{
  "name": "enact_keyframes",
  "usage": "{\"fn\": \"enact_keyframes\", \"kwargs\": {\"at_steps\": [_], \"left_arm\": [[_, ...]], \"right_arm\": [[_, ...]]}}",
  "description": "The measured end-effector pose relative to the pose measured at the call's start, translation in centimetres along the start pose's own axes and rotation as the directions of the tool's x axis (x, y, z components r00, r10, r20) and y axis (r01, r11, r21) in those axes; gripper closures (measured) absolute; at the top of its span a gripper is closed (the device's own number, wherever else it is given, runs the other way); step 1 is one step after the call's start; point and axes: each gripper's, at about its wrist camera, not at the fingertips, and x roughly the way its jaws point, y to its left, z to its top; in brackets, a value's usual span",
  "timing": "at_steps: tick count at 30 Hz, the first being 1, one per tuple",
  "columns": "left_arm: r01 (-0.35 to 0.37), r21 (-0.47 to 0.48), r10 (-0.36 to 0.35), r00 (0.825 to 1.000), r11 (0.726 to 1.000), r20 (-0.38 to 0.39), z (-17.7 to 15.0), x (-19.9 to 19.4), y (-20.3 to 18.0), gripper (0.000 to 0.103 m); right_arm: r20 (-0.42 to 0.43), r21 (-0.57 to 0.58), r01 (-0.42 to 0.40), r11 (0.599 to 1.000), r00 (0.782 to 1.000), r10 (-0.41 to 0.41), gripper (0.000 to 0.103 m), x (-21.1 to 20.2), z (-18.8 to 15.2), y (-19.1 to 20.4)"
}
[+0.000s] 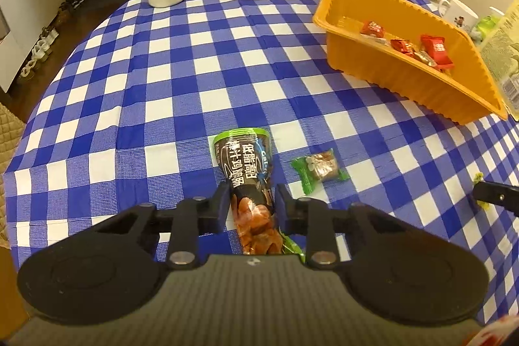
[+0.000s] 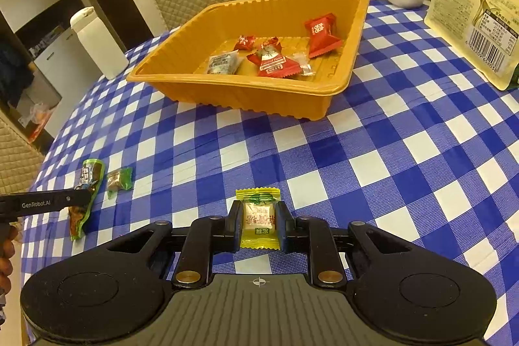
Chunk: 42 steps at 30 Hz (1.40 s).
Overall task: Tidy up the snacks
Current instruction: 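Grasp the green sausage snack with the left tool while the right tool holds the yellow candy, then carry the sausage snack and yellow candy with both tools over the tray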
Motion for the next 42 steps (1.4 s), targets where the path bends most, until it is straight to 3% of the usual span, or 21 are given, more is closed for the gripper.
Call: {"fn": "enact_keyframes", "kwargs": {"at_steps": [11,17,19,27,32,37,42], "left_arm": [[0.051,0.032,-0.054,0.996,0.998,0.076,1.0,-3.5,-1.0,0.079],[0.113,0.065,-0.12,0.985,0.992,0.127,3.0,-5.4,-2.7,0.08],[0.136,0.073,-0.145,0.979,0.988,0.14,3.9,-5.7,-3.4,0.084],[0.199,0.123,-0.219,0.959,0.972,0.179,7.9,-5.0,-6.8,0.084],[0.2,0.168,-0.233,0.95,0.965,0.207,10.7,-4.4,-8.8,0.084],[0.194,0.191,-0.235,0.946,0.962,0.222,13.2,-3.4,-10.0,0.084],[0.169,0.209,-0.214,0.954,0.963,0.212,15.1,-1.5,-10.8,0.084]], "right_arm": [[0.026,-0.017,-0.019,1.0,0.999,0.019,0.082,-1.0,0.4,0.5],[0.047,-0.022,-0.033,0.999,0.998,0.034,0.082,-1.8,1.1,0.6],[0.059,-0.027,-0.037,0.999,0.998,0.038,0.082,-2.1,1.6,0.7],[0.13,-0.038,-0.048,0.998,0.99,0.053,0.082,-3.2,4.6,0.5],[0.172,-0.032,-0.045,0.998,0.984,0.05,0.082,-3.6,6.5,0.0],[0.208,-0.028,-0.039,0.999,0.977,0.044,0.082,-3.8,8.3,-0.5],[0.237,-0.027,-0.027,0.999,0.971,0.032,0.082,-3.6,10.1,-1.0]]}}
